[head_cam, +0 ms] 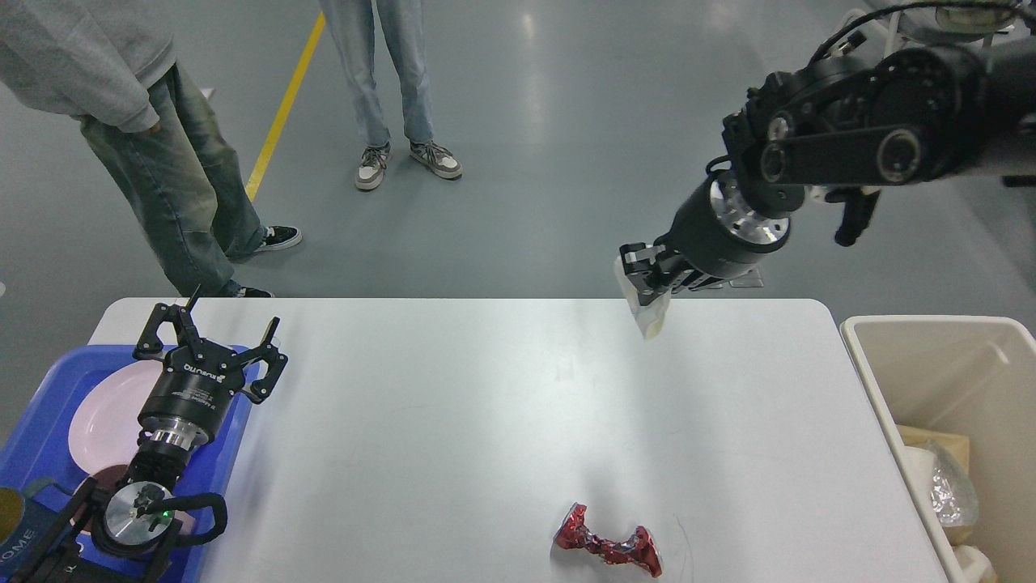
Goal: Tidy desktop
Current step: 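Lift the folded white paper with the right gripper over the white bin, then lower the paper into the white bin and open the right gripper, then raise the right gripper and move it over the red wrapper, then lower the right gripper and grasp the red wrapper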
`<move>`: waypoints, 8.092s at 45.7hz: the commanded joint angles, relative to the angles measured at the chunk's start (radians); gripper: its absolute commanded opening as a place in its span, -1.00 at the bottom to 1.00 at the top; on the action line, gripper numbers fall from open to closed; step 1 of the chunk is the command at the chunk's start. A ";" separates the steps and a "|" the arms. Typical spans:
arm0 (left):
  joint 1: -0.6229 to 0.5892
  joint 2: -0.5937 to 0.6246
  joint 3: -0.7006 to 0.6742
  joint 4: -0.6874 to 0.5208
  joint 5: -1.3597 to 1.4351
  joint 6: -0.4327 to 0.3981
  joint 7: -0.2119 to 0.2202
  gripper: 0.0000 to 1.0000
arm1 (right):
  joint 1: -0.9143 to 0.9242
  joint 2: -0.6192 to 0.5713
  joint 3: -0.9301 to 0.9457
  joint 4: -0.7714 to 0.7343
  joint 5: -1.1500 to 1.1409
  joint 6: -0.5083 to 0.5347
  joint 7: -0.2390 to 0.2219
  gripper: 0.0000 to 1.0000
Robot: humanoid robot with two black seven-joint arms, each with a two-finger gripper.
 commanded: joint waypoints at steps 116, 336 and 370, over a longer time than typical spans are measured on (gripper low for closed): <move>-0.001 -0.003 0.000 0.000 0.000 0.000 0.000 0.93 | -1.657 -0.274 0.245 -1.236 0.180 -0.597 -0.047 -0.83; -0.001 -0.003 0.002 0.000 0.000 0.000 0.000 0.93 | -0.780 0.329 0.135 -0.124 -0.903 -0.382 -0.077 0.86; -0.001 -0.003 0.002 0.000 0.000 0.000 0.000 0.93 | -0.771 0.324 0.060 -0.107 -0.904 -0.342 -0.110 -1.00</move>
